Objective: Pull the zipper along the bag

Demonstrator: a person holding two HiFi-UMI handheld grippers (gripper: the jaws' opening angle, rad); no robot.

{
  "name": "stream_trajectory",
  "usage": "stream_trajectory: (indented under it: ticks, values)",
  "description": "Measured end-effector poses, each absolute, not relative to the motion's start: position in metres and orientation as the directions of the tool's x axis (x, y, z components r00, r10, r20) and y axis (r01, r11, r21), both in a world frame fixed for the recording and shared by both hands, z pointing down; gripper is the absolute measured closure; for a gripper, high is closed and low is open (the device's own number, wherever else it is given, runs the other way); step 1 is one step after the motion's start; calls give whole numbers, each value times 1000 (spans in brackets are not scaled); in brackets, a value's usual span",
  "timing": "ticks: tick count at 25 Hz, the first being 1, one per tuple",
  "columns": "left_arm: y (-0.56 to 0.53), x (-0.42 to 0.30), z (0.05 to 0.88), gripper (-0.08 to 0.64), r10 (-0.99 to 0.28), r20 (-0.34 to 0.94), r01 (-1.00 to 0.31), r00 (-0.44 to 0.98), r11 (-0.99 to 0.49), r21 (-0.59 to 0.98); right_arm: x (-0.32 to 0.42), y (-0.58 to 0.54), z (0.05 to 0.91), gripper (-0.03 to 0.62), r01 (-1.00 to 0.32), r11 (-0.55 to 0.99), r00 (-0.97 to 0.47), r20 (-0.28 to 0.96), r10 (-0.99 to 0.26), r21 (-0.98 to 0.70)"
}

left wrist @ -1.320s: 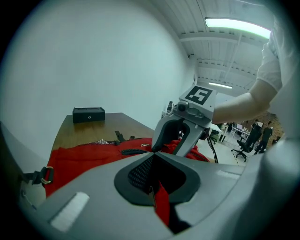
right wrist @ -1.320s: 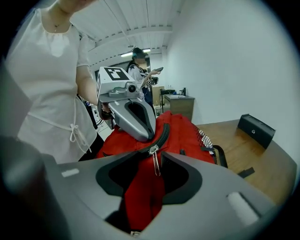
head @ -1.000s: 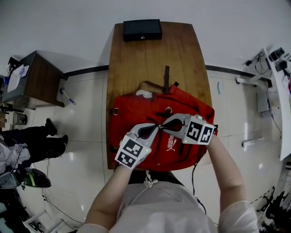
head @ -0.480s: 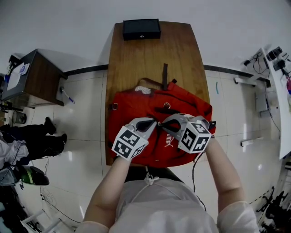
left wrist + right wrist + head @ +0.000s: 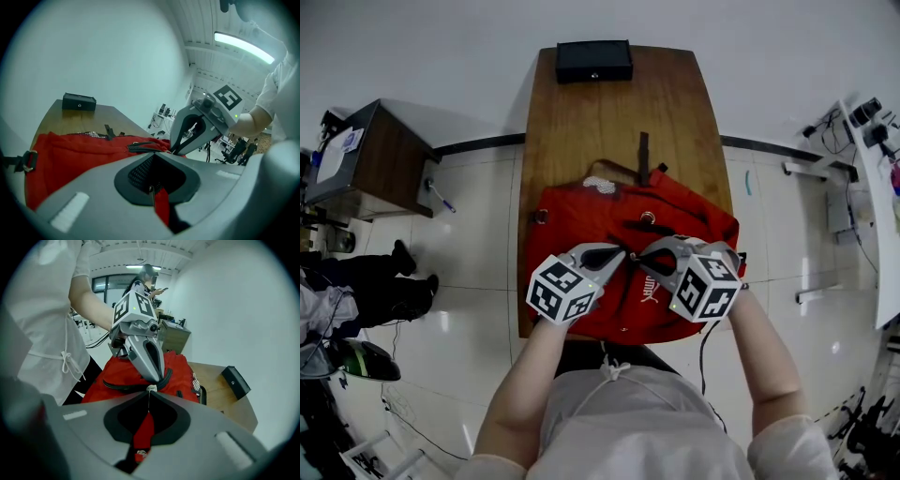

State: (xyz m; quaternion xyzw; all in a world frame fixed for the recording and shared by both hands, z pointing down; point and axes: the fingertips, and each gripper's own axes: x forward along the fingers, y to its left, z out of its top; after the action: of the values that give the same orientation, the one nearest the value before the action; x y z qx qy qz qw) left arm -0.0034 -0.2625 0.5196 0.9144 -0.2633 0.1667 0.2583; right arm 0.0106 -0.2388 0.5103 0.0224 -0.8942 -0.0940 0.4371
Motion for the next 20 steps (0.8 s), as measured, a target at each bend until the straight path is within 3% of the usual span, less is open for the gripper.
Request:
stream_trajectory:
  ticks: [11,20]
  values:
    - [-267,-1,535,552,-391,528,-599,754,-739,309,12,-217,537,583,12,993,-625,776,-83,116]
    - [-270,-2,537,552,-384,520,-591,763,-741,320,3,-173,558,584,-6,998,-667,744,46,-67]
